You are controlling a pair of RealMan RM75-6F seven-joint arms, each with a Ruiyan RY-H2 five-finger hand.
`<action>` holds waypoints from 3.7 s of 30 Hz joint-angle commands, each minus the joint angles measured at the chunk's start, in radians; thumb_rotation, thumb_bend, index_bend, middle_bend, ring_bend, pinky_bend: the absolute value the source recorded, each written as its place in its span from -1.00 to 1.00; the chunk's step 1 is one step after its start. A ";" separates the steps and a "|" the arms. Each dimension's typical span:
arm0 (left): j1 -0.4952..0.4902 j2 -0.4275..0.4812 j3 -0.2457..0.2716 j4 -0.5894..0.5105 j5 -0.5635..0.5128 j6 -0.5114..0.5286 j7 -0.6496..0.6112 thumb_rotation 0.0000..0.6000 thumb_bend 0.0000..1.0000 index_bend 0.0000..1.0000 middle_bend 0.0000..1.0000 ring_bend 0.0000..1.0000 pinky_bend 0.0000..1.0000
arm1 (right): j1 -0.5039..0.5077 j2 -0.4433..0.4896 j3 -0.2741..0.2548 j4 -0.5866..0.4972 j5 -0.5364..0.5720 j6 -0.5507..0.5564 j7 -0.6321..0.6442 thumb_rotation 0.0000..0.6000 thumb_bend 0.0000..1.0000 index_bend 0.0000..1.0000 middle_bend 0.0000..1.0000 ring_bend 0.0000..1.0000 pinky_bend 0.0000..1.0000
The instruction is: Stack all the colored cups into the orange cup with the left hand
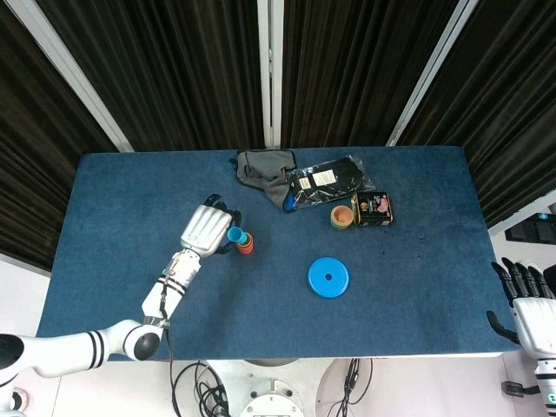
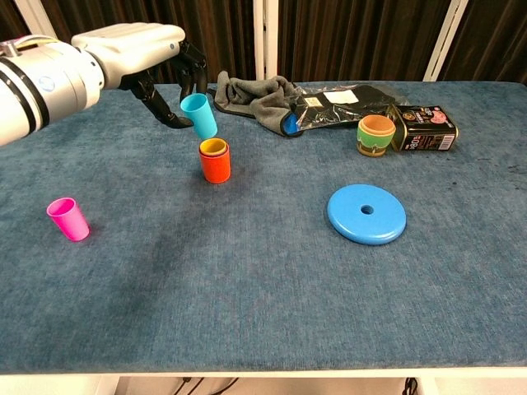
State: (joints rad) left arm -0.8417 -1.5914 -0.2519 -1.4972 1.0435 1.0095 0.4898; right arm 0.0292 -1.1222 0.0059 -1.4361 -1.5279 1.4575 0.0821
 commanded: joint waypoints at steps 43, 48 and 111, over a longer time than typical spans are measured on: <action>-0.017 -0.085 0.034 0.175 0.033 -0.044 -0.108 1.00 -0.55 -0.38 -0.24 -0.41 -0.64 | 0.005 0.002 0.006 0.002 0.017 -0.017 -0.001 1.00 -0.45 -1.00 -1.00 -1.00 -1.00; -0.013 -0.073 0.037 0.165 0.035 -0.047 -0.110 1.00 -0.58 -0.67 -0.42 -0.55 -0.66 | 0.004 0.003 0.006 0.002 0.017 -0.015 -0.002 1.00 -0.45 -1.00 -1.00 -1.00 -1.00; 0.356 0.143 0.254 -0.113 0.165 0.134 -0.034 1.00 -0.69 -0.14 -0.09 -0.33 -0.49 | -0.003 0.027 -0.010 -0.112 -0.035 0.025 -0.136 1.00 -0.46 -1.00 -1.00 -1.00 -1.00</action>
State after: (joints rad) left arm -0.4864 -1.4482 0.0030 -1.6109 1.2074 1.1440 0.4571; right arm 0.0267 -1.0954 -0.0046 -1.5494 -1.5643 1.4835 -0.0547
